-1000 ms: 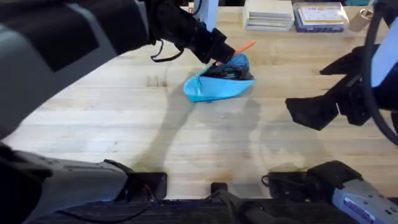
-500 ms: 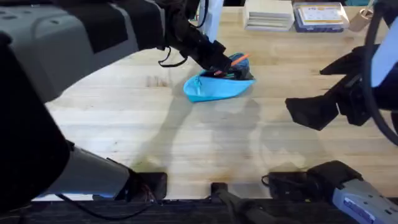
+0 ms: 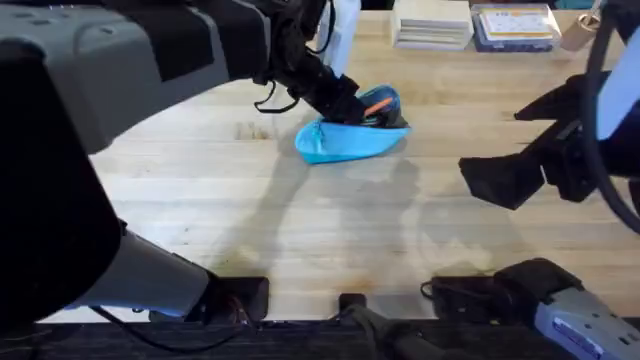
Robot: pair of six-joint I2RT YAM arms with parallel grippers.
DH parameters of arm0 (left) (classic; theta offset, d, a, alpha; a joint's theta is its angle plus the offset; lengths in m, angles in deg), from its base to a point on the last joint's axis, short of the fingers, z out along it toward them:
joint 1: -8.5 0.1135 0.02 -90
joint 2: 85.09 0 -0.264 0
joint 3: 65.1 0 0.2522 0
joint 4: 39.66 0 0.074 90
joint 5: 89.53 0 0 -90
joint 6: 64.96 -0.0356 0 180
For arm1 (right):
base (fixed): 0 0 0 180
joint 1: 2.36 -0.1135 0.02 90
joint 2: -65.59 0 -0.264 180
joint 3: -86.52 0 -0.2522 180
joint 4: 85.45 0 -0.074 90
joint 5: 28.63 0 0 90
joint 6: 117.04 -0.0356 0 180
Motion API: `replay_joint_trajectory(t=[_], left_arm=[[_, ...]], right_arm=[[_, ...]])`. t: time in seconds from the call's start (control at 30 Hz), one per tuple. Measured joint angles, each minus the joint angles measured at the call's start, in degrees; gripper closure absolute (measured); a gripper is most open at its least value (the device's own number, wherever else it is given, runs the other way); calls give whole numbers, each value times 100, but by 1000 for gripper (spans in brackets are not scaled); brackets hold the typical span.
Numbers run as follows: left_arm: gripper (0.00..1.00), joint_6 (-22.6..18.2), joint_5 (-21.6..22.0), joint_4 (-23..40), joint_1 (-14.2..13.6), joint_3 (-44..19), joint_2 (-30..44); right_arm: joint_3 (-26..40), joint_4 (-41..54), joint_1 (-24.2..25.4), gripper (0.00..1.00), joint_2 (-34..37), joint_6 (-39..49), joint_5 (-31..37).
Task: Unzip the bag, pick up the pens from the table one at a time and place them inside, then zip the bag closed.
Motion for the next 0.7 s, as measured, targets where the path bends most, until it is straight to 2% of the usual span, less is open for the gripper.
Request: replay_joint_trajectory(t=[0.3,0.33,0.37,0.43,0.53,0.57,0.6,0.7], left_arm=[[955,-4,109,18,-2,0,0],[922,-2,110,18,-5,0,0],[856,0,113,15,-7,0,0],[629,2,105,13,-11,0,0],[126,-2,96,-2,-41,0,0],[45,21,85,-1,-50,0,0],[18,18,83,-2,-55,0,0],[9,15,83,-2,-59,0,1]], right_arm=[[0,-2,0,3,0,0,0],[0,0,0,3,0,0,0],[0,-1,1,3,0,0,0],[0,0,2,3,0,0,0],[0,-2,0,3,0,0,0],[0,-2,0,3,0,0,0],[0,-2,1,3,0,0,0],[0,-1,0,3,0,0,0]])
